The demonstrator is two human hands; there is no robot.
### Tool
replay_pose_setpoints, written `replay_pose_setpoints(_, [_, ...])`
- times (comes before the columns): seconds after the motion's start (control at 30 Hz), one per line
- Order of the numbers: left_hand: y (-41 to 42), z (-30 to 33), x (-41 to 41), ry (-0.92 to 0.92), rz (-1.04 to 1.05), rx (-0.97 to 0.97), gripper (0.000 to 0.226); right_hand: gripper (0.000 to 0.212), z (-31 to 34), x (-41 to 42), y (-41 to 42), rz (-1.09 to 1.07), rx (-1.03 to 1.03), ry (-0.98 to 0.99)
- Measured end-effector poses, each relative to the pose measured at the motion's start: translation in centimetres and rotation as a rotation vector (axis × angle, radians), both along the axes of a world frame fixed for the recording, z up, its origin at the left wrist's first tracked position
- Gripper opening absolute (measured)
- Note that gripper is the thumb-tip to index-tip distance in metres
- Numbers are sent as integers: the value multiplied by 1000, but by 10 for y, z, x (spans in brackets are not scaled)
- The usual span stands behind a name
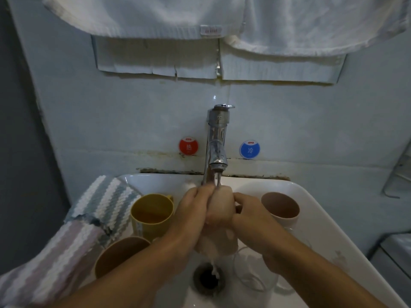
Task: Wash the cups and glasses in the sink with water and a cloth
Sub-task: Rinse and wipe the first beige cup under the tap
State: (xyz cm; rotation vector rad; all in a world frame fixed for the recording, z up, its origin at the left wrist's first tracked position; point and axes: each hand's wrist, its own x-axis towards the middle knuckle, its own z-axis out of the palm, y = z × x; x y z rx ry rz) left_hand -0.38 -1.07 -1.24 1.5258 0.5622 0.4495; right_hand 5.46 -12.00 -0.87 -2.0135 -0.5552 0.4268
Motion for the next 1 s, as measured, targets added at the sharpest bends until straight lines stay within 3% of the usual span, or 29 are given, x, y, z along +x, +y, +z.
replay_pose_setpoints(0.13, [-2,-2,3,-7,16,34,37,36,-1,8,3,-79,78,162])
replay_pose_setpoints(0.27, [-3,-3,-3,-18,-45,56,33,46,5,8,3,-39,140,244])
replay_pose_setpoints(0.37, [-3,-7,-2,-21,-45,154,25,38,9,2,0,30,213,255])
replay_pose_setpoints(0.47, [-4,-5,-2,-8,18,233,11,58,8,-3,-2,-34,237,228])
replay_pose_setpoints(0.6, [-3,-5,-11,-17,-46,266,23,57,11,-2,-4,-73,252,208])
replay_pose_setpoints(0.8, [1,-6,-4,10,25,166,37,52,10,-4,-5,-154,334,216])
replay_pose_setpoints(0.9, [4,-6,-5,29,53,-12,39,23,12,-6,-8,-188,449,276])
replay_pose_setpoints(1.0, [-1,-4,-7,45,27,-244,52,15,14,-9,-6,-207,480,311])
